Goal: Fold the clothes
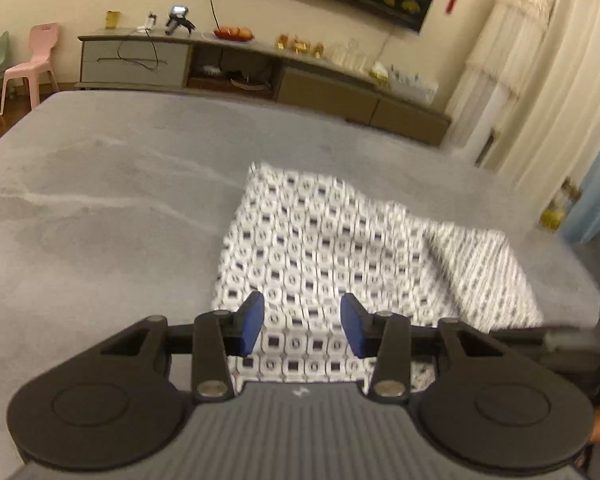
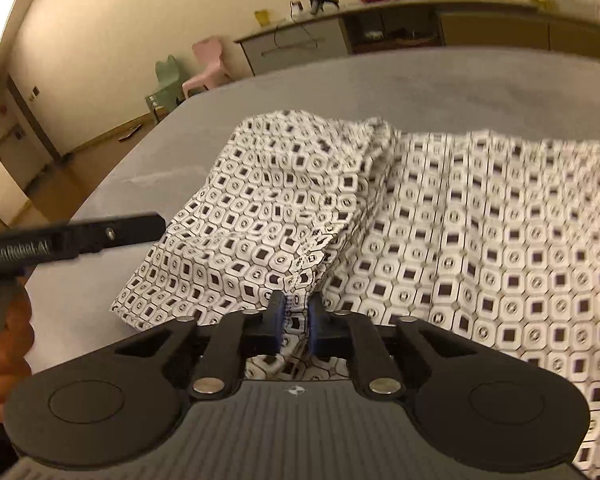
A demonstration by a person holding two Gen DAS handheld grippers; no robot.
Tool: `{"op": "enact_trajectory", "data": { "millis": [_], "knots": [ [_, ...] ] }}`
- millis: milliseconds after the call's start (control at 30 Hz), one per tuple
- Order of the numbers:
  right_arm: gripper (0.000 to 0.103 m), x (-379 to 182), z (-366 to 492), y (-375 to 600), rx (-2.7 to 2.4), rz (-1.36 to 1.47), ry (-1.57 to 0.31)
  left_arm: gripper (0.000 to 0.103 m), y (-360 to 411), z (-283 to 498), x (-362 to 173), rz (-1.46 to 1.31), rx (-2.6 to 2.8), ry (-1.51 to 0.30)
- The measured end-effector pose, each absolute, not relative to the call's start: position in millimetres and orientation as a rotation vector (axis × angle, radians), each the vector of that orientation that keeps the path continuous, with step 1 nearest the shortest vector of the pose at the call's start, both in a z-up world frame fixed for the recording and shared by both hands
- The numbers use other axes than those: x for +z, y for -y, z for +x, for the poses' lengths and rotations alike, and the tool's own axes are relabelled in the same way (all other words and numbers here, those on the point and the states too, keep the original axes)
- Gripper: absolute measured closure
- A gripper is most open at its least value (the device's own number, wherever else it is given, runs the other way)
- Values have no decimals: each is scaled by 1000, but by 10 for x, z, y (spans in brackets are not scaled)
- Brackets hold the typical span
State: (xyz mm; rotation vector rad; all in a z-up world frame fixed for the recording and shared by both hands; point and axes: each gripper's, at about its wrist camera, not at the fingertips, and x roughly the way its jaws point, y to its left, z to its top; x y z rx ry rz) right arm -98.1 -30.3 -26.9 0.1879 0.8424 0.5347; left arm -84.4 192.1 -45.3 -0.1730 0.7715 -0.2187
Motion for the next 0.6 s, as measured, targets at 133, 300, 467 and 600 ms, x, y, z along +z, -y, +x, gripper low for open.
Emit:
{"op": "enact_trajectory", "data": {
  "millis": [133,300,467,600],
  "knots": [
    [48,-195,-886,376,517,193,-838,61,-1863,-813,-576,-139,-209,-810],
    [32,-40,-335,417,423,202,-782,60,-1810,-784,-610,-123,-217,-820],
    [60,-246,90,303,484,241,-805,59,-1750,-804,-683,-87,-222,-833],
    [95,-205,38,250,487,185,-769,59,-1755,-808,-634,-104,-234,-827]
  ]
}}
